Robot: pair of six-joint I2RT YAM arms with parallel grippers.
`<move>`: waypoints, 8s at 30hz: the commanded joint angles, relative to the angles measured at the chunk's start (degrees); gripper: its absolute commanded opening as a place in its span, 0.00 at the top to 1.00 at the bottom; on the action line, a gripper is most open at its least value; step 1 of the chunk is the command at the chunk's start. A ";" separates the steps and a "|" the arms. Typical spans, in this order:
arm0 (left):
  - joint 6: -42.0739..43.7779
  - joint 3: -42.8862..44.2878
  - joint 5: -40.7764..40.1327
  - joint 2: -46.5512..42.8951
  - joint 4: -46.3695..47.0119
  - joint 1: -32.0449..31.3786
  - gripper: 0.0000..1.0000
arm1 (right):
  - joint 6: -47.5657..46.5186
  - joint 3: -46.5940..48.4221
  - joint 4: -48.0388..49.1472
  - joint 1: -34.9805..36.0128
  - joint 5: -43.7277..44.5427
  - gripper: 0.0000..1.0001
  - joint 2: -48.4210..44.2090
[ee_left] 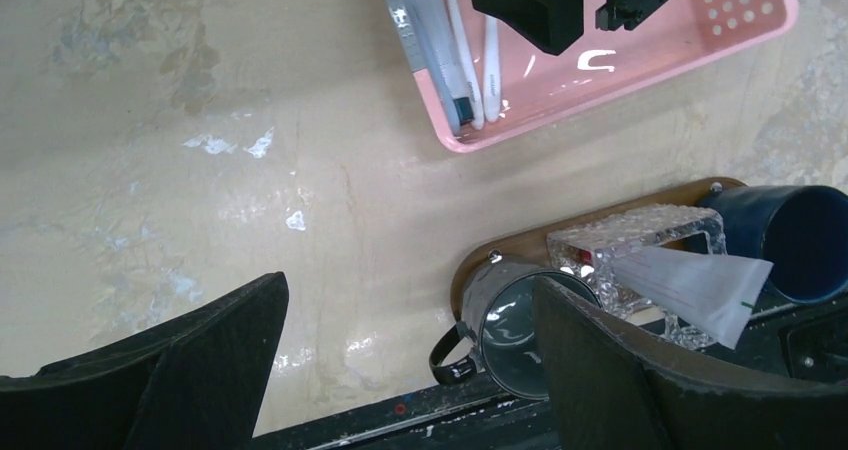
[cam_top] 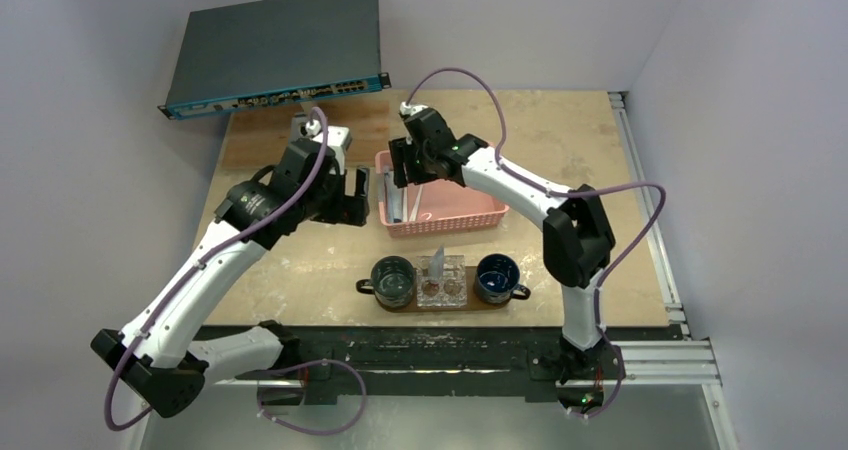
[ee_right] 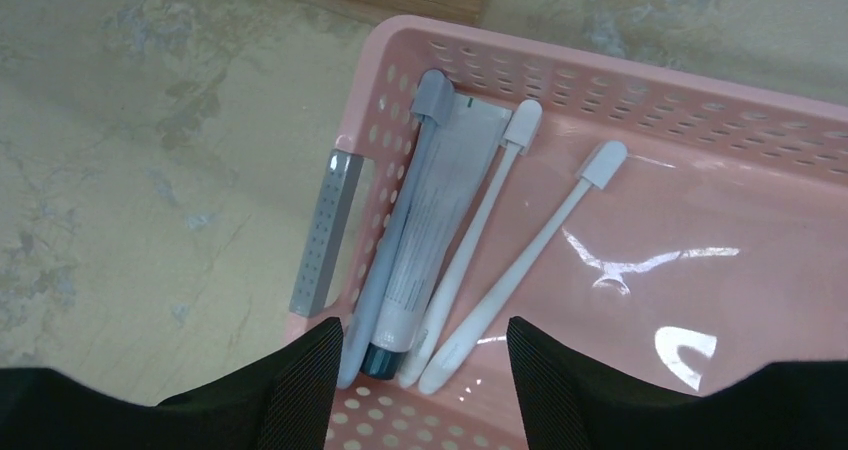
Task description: Prepare toiletry sets of a toothbrush and toothpaste on the tray
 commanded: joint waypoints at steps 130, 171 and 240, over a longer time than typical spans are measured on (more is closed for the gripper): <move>-7.92 -8.56 35.60 4.19 35.14 9.05 0.01 | 11.65 -17.23 15.45 -4.30 -6.11 1.00 -30.90; -9.53 -13.29 46.49 0.17 40.40 4.57 1.00 | 10.11 -16.73 9.37 -1.55 -12.21 0.76 -38.99; 12.26 -13.34 64.16 -7.74 10.32 -1.83 1.00 | -12.09 -17.65 -4.86 -1.44 -61.28 0.70 -38.03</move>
